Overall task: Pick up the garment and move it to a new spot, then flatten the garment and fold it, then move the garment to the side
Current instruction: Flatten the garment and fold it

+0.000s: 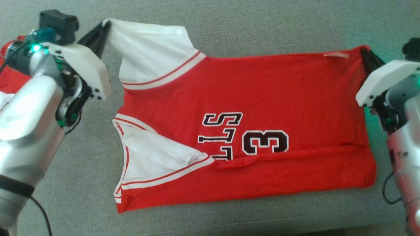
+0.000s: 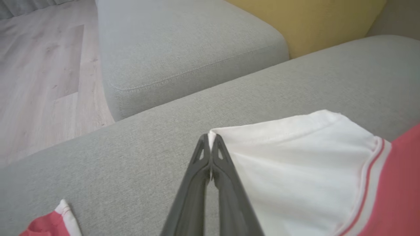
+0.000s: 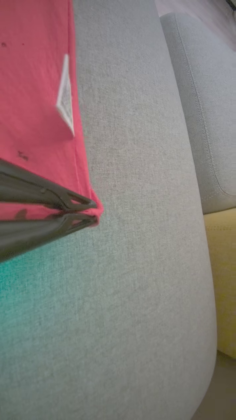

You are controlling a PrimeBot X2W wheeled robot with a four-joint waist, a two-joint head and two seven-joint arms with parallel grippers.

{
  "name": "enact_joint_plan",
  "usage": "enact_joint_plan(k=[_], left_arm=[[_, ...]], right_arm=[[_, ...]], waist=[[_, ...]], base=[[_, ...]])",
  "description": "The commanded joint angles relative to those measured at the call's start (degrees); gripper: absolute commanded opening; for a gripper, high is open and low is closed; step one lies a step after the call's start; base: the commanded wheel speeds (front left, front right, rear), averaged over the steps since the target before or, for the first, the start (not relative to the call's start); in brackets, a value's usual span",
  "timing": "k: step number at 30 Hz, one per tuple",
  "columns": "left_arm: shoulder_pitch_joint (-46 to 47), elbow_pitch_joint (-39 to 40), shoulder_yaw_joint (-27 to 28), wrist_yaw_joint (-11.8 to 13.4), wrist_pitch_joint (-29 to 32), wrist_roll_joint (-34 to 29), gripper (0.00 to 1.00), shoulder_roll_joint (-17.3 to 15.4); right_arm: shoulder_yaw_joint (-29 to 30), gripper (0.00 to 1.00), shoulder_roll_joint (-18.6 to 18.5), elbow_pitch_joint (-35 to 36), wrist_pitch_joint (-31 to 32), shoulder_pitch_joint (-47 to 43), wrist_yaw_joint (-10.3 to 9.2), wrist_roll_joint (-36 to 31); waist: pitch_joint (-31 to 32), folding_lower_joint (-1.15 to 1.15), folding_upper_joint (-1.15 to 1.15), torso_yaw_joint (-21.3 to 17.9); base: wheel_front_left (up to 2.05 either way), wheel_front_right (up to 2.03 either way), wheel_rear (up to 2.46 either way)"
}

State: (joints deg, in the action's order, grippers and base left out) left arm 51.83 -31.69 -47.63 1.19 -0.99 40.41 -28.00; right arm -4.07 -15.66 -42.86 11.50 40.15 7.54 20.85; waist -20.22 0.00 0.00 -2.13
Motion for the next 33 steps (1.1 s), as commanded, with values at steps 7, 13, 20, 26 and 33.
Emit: enact_joint_plan(k=[7, 13, 20, 26, 33], left_arm=[[6.73, -3.35, 4.83, 1.86, -5.05, -0.15, 0.0, -0.21], [10.79, -8.51, 5.55, 1.61, -8.93, -0.23, 0.0, 3.38], [12.33, -12.38, 4.81, -0.34, -11.72, -1.04, 0.0, 5.56], [10.08, -13.0, 3.49, -2.21, -12.95, -2.13, 0.0, 4.87], [4.1, -8.74, 2.68, -2.97, -12.65, -1.56, 0.0, 1.87]], right_arm=[[-0.41, 0.0, -2.36, -2.21, -4.56, 6.79, -0.05, -1.9], [0.31, 0.0, -2.08, -6.07, -9.88, 11.73, -0.05, -3.76], [-1.26, 0.0, -1.35, -9.37, -13.67, 13.38, -0.05, -4.09], [-4.29, 0.0, -2.21, -10.59, -15.89, 11.26, -0.05, -2.47], [-7.87, 0.0, -4.35, -9.33, -15.67, 6.12, -0.05, 1.92]], waist=[[-0.62, 0.0, 0.0, 0.54], [-1.42, 0.0, 0.0, 0.92], [-2.25, 0.0, 0.0, 1.34], [-0.61, 0.0, 0.0, 1.75], [4.05, 0.0, 0.0, 2.04]], base=[[0.0, 0.0, 0.0], [0.0, 0.0, 0.0], [0.0, 0.0, 0.0], [0.0, 0.0, 0.0], [0.0, 0.0, 0.0]])
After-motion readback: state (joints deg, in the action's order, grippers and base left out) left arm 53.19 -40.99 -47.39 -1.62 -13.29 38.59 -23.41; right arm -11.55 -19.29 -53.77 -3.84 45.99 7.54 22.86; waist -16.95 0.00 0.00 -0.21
